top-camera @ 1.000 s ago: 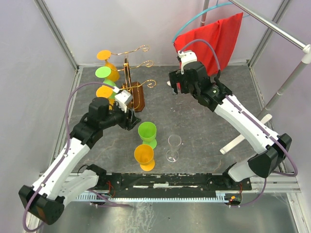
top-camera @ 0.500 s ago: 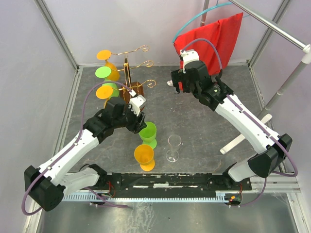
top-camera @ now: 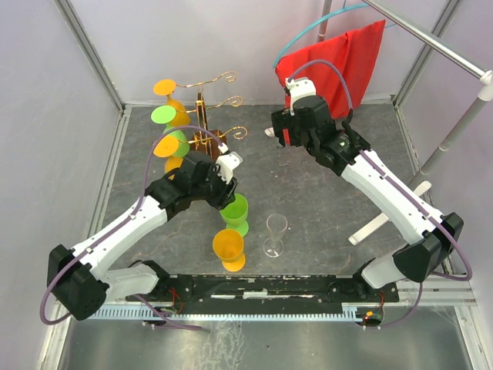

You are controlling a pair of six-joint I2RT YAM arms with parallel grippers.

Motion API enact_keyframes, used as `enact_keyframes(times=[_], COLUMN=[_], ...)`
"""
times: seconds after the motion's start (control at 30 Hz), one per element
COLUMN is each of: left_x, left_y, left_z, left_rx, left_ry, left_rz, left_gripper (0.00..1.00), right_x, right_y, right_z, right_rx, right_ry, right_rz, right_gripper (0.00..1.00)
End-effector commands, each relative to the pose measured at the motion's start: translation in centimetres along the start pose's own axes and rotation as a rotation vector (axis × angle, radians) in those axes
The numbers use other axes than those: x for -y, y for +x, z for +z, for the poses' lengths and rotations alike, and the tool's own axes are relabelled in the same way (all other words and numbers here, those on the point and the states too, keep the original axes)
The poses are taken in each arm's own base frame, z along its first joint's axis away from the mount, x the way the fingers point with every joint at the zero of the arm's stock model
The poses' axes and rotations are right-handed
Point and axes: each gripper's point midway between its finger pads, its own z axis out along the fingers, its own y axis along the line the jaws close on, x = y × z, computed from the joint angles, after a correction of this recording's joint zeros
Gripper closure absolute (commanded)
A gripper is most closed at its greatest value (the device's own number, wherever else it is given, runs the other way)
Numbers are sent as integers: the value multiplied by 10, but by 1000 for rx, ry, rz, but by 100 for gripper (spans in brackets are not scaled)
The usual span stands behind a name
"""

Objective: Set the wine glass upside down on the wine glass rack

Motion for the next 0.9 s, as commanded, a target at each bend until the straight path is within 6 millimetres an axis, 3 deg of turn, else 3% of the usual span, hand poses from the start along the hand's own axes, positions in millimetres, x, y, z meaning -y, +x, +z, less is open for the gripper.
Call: enact_keyframes(times=[0.0,0.17,0.4,0.6,0.73,0.87], left_x=[0,4,7,8,7,7], left_y=[-15,-13,-13,-21,-44,-93], left_z=[-2,3,8,8,2,-18], left_rx=[16,-16,-43,-19,42,188], left_ry=[0,17,33,36,29,15], left_rz=[63,79,94,98,109,131], left_gripper=[50,59,90,97,97,97], right_x=[11,14,19,27,40,52], right_y=[-33,-36,-37,-39,-37,-39], right_z=[-10,-11,-14,-18,-19,-20], right_rx=[96,108,115,123,107,109], right_ry=[26,35,46,68,97,92], right_rz=[30,32,36,40,68,131], right_gripper=[2,2,2,2,2,2])
